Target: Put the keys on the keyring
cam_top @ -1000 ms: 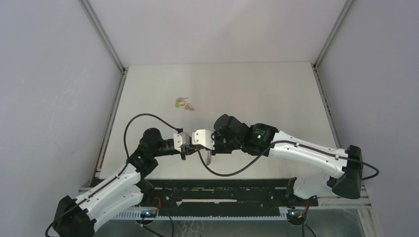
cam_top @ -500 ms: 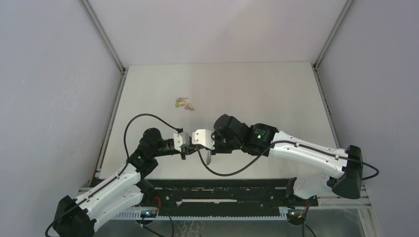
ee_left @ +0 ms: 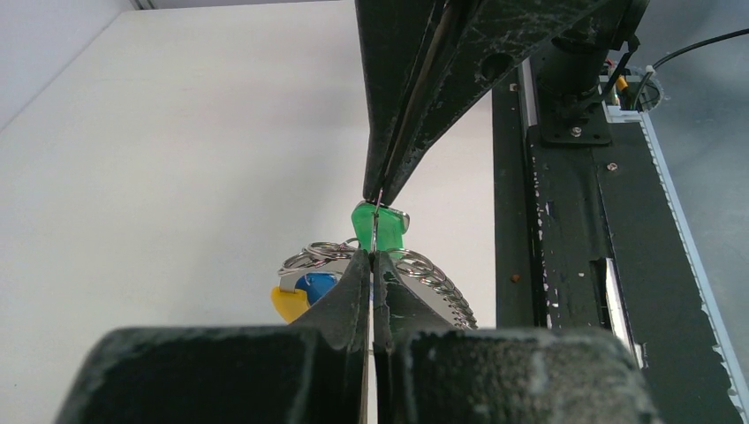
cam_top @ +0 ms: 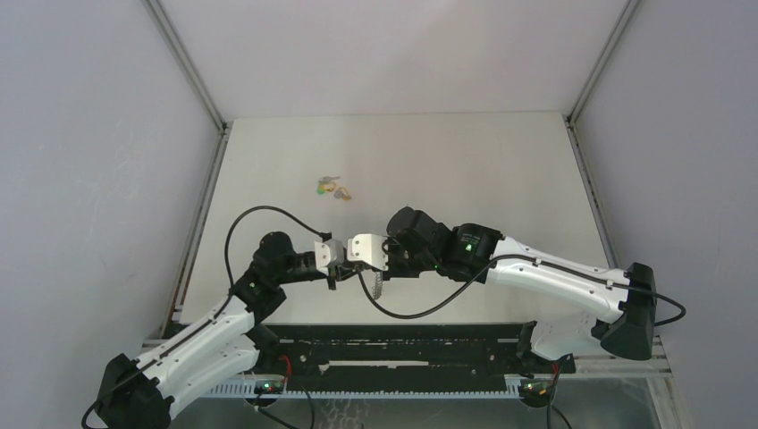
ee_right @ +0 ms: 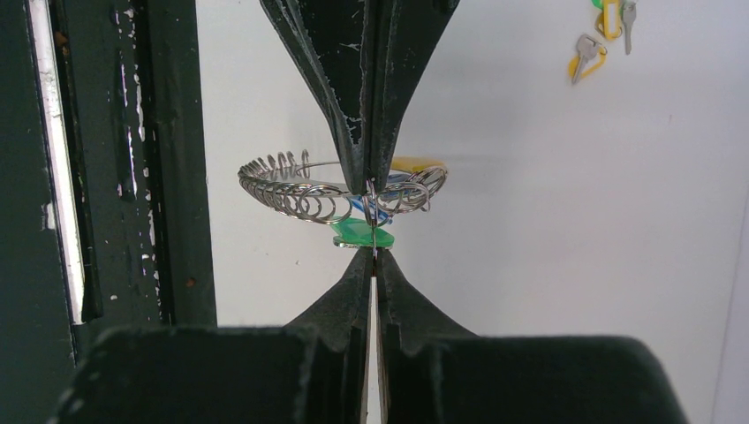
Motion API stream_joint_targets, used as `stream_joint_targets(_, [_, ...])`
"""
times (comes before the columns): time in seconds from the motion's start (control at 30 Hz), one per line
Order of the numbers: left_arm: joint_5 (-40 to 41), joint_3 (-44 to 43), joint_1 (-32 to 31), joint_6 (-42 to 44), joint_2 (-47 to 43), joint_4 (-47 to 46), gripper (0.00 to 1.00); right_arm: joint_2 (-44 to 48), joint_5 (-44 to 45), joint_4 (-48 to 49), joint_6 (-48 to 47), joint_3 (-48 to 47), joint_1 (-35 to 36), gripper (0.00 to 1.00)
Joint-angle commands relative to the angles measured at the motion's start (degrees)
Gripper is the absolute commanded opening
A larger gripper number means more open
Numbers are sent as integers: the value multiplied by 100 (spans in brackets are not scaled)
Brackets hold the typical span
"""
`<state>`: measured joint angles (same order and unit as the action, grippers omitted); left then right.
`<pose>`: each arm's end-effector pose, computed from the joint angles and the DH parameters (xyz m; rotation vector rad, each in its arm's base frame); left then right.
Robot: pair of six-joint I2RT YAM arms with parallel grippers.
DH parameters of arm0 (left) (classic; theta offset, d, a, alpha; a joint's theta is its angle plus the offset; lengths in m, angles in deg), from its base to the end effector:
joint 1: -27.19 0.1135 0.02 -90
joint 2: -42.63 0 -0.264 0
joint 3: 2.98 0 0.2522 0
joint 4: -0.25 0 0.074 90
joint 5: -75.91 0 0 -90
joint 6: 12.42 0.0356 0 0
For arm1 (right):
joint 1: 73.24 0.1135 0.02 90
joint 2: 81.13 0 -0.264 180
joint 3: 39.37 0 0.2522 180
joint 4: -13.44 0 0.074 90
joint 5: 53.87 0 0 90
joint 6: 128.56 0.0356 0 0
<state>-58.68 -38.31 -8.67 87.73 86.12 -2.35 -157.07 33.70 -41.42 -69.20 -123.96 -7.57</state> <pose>0.1288 -0.1239 0.2498 1.1925 1.2605 -0.9784 0.1144 0.2567 0.3284 -1.8040 1.5881 0.3393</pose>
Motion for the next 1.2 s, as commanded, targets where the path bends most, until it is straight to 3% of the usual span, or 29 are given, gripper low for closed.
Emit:
stream_joint_targets(0.0, [-13,-516,-35,118,-81,-219,0,1,-18,120,75,-238,56,0])
stream_joint_targets(1.17, [-186,-586,-174,145,-41,-219,0,-131,-504,391,-33,-362,-6,0])
